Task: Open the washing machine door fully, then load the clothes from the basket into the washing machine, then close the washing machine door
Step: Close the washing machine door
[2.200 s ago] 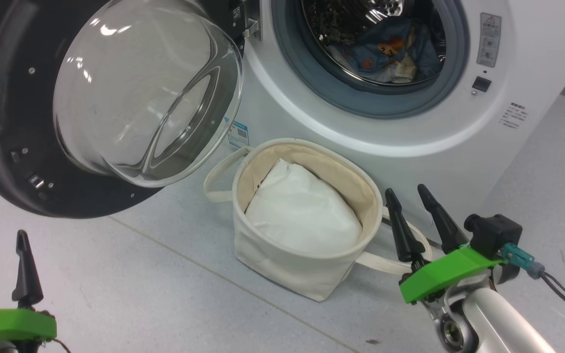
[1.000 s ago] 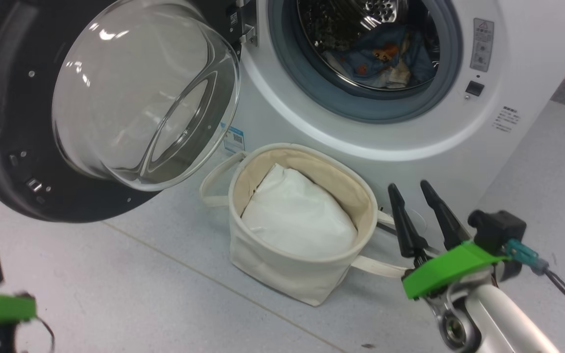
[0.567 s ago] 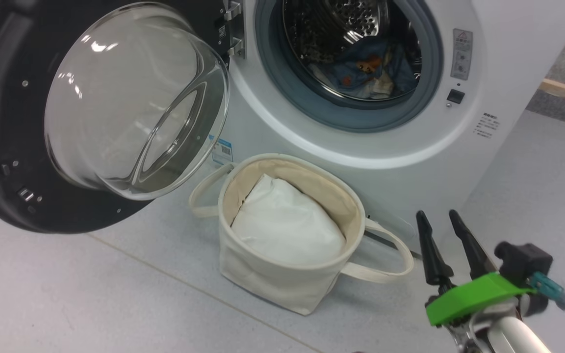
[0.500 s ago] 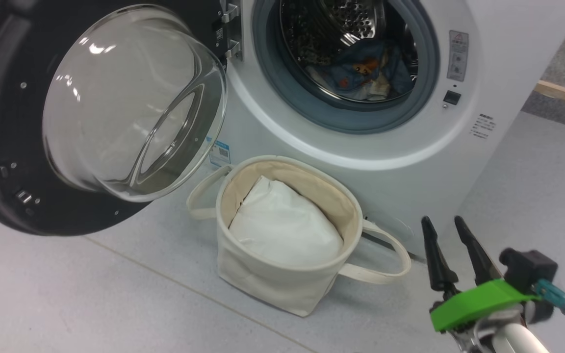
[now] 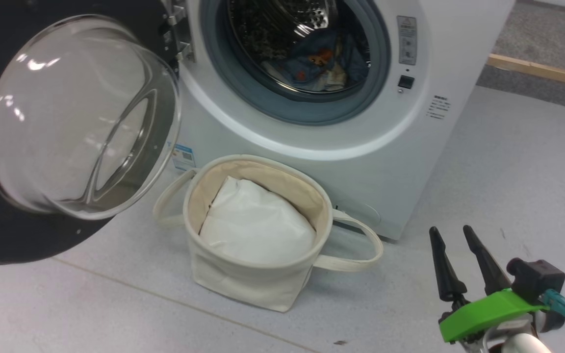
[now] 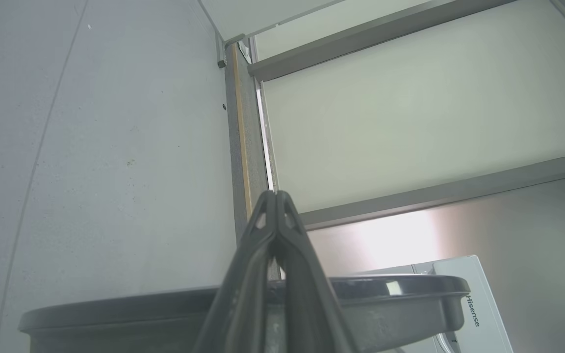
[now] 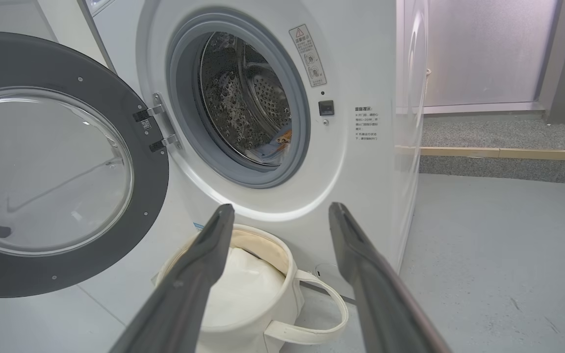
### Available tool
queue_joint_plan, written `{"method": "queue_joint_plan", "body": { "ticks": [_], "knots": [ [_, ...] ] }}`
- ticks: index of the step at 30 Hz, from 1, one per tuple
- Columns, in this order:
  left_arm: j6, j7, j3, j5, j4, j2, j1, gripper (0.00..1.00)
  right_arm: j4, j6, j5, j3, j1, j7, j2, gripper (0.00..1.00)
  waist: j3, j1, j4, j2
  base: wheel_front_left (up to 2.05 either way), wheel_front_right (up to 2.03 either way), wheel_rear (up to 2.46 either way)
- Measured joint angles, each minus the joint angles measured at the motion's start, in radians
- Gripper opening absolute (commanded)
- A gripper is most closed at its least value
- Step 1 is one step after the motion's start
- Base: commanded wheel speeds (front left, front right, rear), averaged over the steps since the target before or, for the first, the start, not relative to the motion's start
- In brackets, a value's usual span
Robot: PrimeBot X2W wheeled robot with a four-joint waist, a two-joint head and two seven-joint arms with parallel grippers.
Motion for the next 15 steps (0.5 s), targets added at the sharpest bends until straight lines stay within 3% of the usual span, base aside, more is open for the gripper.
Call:
{"method": "queue_joint_plan", "body": {
  "ticks": [15],
  "knots": [
    [-0.036,0.059,-0.006,-0.013,0.175,0.061,-0.088,0.0,0.004,0.0,0.0,0.019,-0.019,0.0,-0.024,1.0,0.029,0.0,-0.035,0.0,0.0,0.0,0.0]
  ]
}}
